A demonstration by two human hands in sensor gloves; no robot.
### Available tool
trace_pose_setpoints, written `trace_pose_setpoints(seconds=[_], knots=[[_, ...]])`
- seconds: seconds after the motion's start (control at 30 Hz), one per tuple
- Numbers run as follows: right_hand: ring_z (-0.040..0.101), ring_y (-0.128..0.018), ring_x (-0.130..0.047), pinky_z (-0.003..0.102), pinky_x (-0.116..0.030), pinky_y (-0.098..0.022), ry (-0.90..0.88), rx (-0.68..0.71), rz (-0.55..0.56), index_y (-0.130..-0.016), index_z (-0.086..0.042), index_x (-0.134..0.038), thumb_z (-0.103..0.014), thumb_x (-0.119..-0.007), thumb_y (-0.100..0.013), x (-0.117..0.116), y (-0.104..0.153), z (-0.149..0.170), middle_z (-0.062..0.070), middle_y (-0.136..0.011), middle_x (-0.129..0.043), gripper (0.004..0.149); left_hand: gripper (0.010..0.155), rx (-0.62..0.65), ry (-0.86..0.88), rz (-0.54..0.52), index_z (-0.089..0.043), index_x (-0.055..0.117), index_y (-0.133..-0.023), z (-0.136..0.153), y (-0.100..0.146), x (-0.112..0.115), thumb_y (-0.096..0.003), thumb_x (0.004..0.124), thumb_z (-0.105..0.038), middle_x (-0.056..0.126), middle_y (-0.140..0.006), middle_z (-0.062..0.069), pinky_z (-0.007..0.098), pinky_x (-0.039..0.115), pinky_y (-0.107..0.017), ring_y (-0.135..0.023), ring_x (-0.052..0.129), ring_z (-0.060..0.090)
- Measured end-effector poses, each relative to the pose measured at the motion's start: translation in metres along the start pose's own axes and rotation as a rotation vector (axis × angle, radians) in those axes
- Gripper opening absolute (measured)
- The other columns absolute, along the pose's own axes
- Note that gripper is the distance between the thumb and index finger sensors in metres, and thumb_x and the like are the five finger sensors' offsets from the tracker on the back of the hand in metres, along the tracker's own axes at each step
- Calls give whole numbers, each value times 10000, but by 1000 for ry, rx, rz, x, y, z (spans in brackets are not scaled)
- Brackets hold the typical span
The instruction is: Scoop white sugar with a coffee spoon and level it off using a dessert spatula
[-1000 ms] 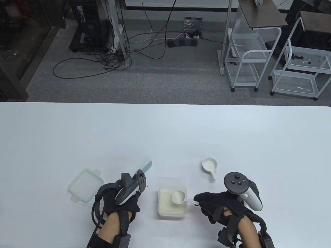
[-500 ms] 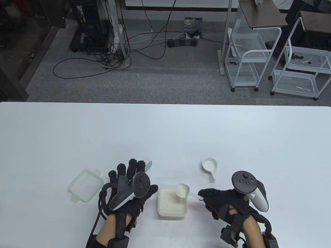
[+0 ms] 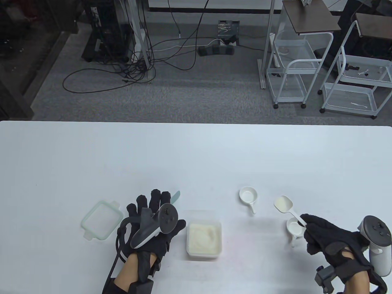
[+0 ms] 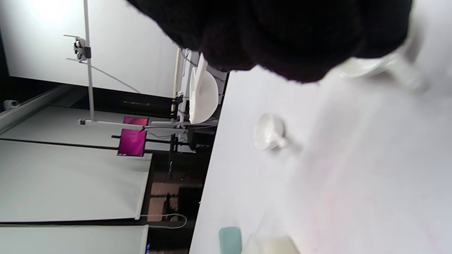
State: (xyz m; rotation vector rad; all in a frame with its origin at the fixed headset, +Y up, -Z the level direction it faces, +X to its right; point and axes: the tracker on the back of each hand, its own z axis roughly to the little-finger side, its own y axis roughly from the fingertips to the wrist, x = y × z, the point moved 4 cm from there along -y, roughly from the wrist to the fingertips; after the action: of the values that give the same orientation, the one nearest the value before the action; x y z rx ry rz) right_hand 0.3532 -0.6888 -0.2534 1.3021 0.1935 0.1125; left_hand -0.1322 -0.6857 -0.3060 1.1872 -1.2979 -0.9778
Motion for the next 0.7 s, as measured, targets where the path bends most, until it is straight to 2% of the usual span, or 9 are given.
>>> trace_pose_setpoints(seconds=[0.1, 0.2, 0.37, 0.7], knots=[[231, -288, -932, 529, -816, -404, 14, -51, 61, -924, -29, -751, -187, -736, -504, 17, 6, 10, 148, -506, -916, 449, 998, -5, 1, 7, -203, 268, -1172, 0, 0, 1, -396, 608, -731, 295, -1254, 175, 788, 381, -705, -1069, 452, 608], [243, -302, -931, 539, -807, -413, 68, -121, 98, -926, -29, -751, -182, -737, -504, 25, 9, 18, 154, -515, -913, 449, 998, -7, 7, 19, -202, 265, -1171, 0, 0, 2, -397, 607, -731, 292, -1254, 177, 787, 380, -706, -1069, 449, 608], [257, -329, -930, 550, -794, -431, 212, -226, 139, -931, -35, -747, -179, -736, -504, 24, 9, 22, 162, -541, -905, 451, 998, -9, -5, 35, -203, 261, -1171, 0, -2, 6, -398, 606, -731, 287, -1254, 175, 787, 379, -706, -1069, 444, 612], [273, -365, -931, 563, -783, -451, 404, -303, 187, -939, -48, -744, -178, -751, -504, 17, 9, 16, 176, -578, -894, 454, 999, -10, -17, 50, -209, 262, -1173, -1, -2, 7, -394, 603, -734, 283, -1256, 174, 788, 377, -706, -1069, 438, 614]])
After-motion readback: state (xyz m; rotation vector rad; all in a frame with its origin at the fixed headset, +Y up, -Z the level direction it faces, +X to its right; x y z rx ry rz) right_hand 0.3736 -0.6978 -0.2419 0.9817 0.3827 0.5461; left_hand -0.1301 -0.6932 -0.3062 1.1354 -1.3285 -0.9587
